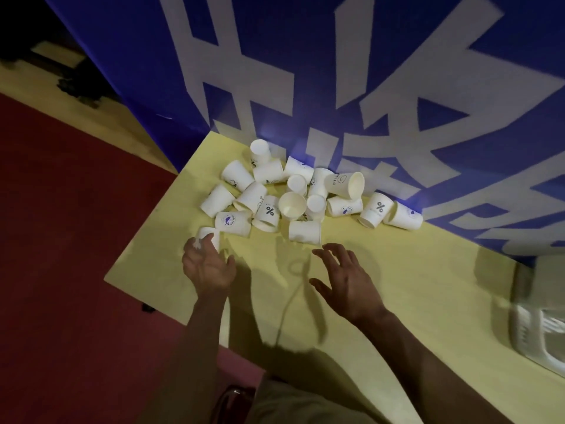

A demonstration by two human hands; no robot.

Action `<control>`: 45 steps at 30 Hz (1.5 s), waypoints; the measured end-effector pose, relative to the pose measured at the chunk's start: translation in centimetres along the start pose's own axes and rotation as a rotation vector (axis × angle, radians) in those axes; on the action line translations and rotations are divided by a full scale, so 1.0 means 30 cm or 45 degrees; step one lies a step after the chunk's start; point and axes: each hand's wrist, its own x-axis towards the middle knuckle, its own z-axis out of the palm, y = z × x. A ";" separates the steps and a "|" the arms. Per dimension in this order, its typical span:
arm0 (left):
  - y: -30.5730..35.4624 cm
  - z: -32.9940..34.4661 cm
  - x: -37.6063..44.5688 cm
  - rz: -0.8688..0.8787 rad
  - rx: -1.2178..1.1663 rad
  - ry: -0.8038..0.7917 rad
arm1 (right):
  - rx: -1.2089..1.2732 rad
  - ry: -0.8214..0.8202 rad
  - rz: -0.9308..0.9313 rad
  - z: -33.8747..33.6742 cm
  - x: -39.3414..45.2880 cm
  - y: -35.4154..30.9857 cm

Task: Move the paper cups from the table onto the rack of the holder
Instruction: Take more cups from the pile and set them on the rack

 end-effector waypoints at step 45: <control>0.298 0.060 -0.219 0.561 -0.224 -0.353 | 0.311 0.319 0.269 0.045 -0.039 0.261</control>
